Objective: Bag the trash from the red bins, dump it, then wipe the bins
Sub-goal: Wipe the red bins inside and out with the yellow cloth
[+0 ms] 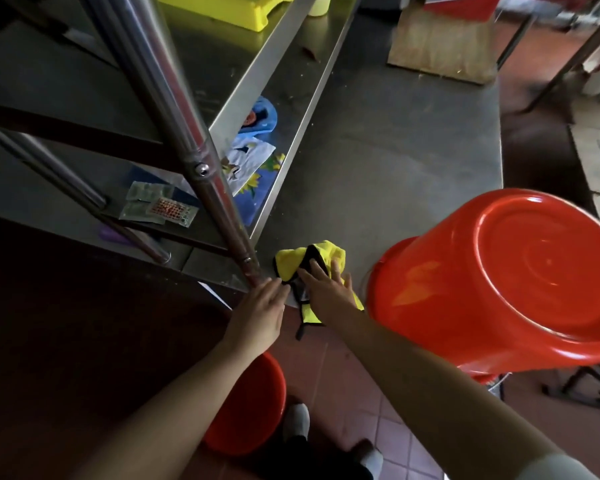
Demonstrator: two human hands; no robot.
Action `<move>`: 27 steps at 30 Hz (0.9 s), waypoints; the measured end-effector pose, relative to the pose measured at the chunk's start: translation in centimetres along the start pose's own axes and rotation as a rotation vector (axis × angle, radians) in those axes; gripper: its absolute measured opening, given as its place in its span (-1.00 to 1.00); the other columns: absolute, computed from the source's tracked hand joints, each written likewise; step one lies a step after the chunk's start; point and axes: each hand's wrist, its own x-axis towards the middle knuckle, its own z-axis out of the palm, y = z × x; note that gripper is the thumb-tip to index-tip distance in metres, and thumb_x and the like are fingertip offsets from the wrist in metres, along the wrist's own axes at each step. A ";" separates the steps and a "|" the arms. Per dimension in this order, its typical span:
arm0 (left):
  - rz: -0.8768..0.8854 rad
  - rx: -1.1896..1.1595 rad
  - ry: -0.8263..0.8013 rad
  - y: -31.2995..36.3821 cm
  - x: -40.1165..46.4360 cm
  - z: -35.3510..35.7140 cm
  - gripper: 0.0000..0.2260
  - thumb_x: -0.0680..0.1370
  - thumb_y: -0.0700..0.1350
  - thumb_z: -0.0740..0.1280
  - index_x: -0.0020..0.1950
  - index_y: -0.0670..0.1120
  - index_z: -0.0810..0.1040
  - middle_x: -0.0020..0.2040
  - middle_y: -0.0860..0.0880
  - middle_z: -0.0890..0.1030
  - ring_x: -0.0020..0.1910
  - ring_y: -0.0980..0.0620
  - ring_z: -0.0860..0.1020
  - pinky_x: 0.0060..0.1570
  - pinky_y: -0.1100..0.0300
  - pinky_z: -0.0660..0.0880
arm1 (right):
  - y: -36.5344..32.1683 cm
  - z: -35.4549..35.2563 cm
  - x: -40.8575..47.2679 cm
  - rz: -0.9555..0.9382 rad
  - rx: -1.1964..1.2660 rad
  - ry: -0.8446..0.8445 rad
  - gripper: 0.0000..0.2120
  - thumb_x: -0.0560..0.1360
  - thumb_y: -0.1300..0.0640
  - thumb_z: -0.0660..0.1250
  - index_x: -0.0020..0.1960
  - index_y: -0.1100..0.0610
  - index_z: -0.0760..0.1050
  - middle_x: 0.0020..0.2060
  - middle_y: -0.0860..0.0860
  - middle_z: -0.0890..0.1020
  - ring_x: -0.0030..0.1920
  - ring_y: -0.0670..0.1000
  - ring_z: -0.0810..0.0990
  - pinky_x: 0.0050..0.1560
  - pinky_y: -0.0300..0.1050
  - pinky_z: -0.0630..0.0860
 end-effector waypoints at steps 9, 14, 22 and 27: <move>0.109 0.092 0.085 6.0 3.8 -7.7 -0.61 0.57 -0.15 0.28 0.39 -0.17 0.47 0.34 -0.17 0.51 0.35 -0.19 0.44 0.22 -0.07 0.47 | 3.8 -10.8 -4.8 0.035 -0.036 0.274 -0.53 0.62 0.12 0.13 0.51 -0.10 0.28 0.58 -0.03 0.17 0.57 0.17 0.09 0.51 0.13 0.11; 0.208 0.132 0.209 12.1 7.5 -12.8 -0.64 0.60 -0.11 0.31 0.37 -0.19 0.51 0.37 -0.22 0.50 0.37 -0.24 0.45 0.26 -0.10 0.46 | 7.0 -19.8 -9.7 0.117 -0.079 0.472 -0.54 0.62 0.01 0.13 0.52 -0.10 0.29 0.57 0.04 0.20 0.57 0.19 0.09 0.52 0.13 0.10; 0.211 0.132 0.078 23.2 11.3 -13.6 -0.45 0.63 0.23 -0.02 0.56 0.00 0.23 0.55 -0.09 0.27 0.51 -0.14 0.24 0.41 -0.06 0.26 | 18.3 -23.1 -20.1 0.435 -0.121 0.504 -0.37 0.56 -0.28 0.21 0.56 -0.14 0.16 0.61 0.08 0.10 0.59 0.24 0.00 0.52 0.27 0.04; 0.052 -0.068 -0.201 27.6 12.9 -10.8 -0.13 0.47 0.50 -0.05 0.61 0.01 -0.12 0.61 -0.15 -0.08 0.55 -0.25 0.06 0.45 -0.20 0.16 | 23.8 -19.9 -24.9 0.657 -0.007 0.328 -0.07 0.43 -0.48 0.26 0.61 -0.23 -0.14 0.63 0.09 -0.08 0.58 0.31 -0.05 0.48 0.39 0.06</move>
